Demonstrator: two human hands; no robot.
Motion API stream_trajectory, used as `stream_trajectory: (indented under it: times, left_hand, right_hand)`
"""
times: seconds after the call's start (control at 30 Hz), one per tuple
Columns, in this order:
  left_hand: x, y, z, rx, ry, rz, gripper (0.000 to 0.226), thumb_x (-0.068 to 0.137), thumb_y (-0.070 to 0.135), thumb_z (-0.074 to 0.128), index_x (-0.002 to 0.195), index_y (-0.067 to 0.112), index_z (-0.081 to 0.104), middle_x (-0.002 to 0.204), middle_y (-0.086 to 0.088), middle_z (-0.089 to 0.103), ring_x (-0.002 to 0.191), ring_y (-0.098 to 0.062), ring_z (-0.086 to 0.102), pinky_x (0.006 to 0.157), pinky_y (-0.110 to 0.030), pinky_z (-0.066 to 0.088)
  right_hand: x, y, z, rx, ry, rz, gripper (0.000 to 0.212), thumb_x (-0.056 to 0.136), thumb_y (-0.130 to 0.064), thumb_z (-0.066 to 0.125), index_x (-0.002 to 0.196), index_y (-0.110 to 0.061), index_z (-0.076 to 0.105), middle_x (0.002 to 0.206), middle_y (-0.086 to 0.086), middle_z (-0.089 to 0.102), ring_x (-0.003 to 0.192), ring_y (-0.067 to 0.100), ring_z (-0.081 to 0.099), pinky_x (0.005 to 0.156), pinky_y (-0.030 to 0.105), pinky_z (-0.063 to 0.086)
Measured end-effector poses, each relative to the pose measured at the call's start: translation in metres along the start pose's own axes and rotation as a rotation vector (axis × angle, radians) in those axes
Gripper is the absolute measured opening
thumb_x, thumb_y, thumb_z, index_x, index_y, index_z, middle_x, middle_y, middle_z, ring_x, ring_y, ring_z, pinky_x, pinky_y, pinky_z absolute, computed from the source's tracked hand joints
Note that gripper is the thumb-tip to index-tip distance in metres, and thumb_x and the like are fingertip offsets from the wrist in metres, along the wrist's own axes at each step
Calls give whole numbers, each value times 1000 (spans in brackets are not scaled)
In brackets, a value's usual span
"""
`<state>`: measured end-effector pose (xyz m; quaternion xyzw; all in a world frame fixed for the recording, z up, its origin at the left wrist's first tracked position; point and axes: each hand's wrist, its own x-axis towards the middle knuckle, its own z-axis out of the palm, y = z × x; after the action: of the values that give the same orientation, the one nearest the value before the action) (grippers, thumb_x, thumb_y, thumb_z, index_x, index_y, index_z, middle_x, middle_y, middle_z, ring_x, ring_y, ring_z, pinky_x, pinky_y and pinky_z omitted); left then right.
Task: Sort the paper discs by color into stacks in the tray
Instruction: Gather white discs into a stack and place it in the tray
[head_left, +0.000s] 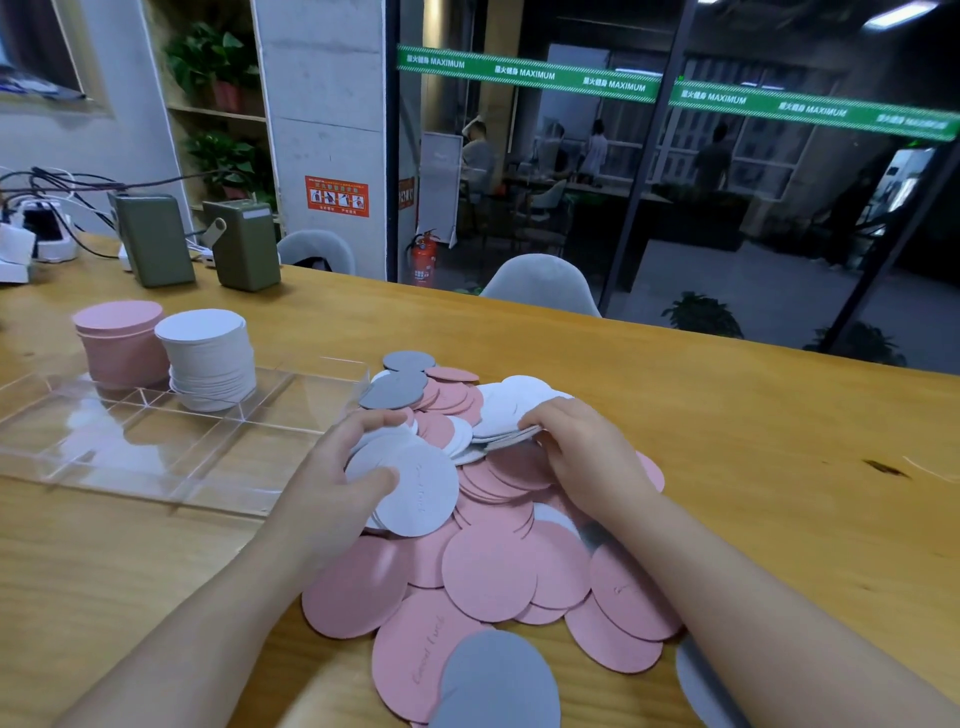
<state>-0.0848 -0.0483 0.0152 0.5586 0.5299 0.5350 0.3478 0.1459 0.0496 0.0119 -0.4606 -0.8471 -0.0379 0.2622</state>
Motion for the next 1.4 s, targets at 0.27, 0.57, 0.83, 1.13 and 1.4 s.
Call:
stream_trajectory:
  times: [0.27, 0.57, 0.83, 1.13, 1.4]
  left_hand:
    - [-1, 1, 2, 43, 40, 32, 40, 67, 21, 55, 100, 44, 59, 118, 24, 53, 97, 19, 47, 71, -6, 35]
    - [-4, -3, 3, 100, -12, 111, 42, 72, 28, 54, 103, 57, 55, 126, 20, 48, 121, 4, 43, 101, -23, 34]
    - [-8, -4, 5, 184, -151, 177, 39, 84, 35, 43, 114, 60, 45, 128, 25, 41, 119, 21, 31, 85, 7, 23]
    - [-9, -6, 11, 400, -235, 237, 45, 79, 59, 39, 123, 53, 29, 127, 19, 28, 114, 30, 20, 86, 10, 15]
    - [0, -10, -6, 228, -122, 120, 48, 74, 36, 52, 115, 56, 38, 127, 35, 35, 118, 17, 34, 96, -16, 33]
  right_hand:
    - [-33, -21, -26, 253, 225, -192, 26, 82, -8, 39, 98, -15, 58, 96, 1, 64, 92, 10, 54, 75, 8, 40]
    - [-49, -38, -26, 458, 93, -175, 15, 91, -21, 42, 102, -27, 48, 96, -15, 51, 89, -4, 49, 76, 13, 41]
    - [-34, -61, -12, 377, -13, 27, 26, 93, -16, 53, 119, -15, 51, 111, -2, 48, 97, 11, 48, 82, 29, 41]
    - [-34, -83, 0, 376, -91, -18, 38, 93, -28, 51, 130, -18, 44, 123, -5, 51, 113, 9, 45, 89, 20, 37]
    - [4, -54, 2, 191, -86, 204, 26, 91, -26, 47, 95, -9, 66, 90, 7, 67, 94, 29, 56, 80, 40, 48]
